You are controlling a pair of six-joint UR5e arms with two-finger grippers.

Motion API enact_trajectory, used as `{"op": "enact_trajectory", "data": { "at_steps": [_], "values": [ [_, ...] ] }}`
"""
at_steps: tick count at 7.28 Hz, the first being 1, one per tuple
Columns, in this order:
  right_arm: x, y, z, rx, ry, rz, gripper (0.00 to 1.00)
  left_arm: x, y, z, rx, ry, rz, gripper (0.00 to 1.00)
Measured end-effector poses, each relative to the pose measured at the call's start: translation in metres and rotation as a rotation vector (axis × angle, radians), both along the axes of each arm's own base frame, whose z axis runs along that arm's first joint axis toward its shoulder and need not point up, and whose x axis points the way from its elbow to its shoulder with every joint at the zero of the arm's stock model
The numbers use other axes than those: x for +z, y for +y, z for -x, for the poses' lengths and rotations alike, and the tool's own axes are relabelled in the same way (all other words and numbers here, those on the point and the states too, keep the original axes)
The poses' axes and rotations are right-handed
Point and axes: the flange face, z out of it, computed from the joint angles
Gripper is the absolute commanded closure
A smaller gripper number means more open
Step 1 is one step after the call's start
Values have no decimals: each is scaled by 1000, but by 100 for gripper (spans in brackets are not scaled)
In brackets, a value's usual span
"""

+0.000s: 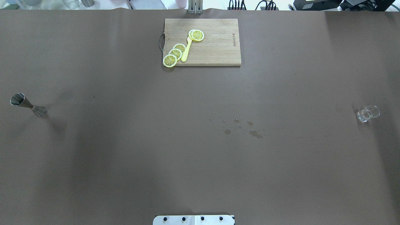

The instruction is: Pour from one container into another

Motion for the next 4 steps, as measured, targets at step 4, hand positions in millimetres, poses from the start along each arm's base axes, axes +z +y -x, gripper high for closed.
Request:
{"op": "enact_trajectory", "data": {
  "at_steps": [4],
  "values": [
    [1,1,0,0,0,2,0,-83,32,-123,-126,21,0,3]
  ]
}}
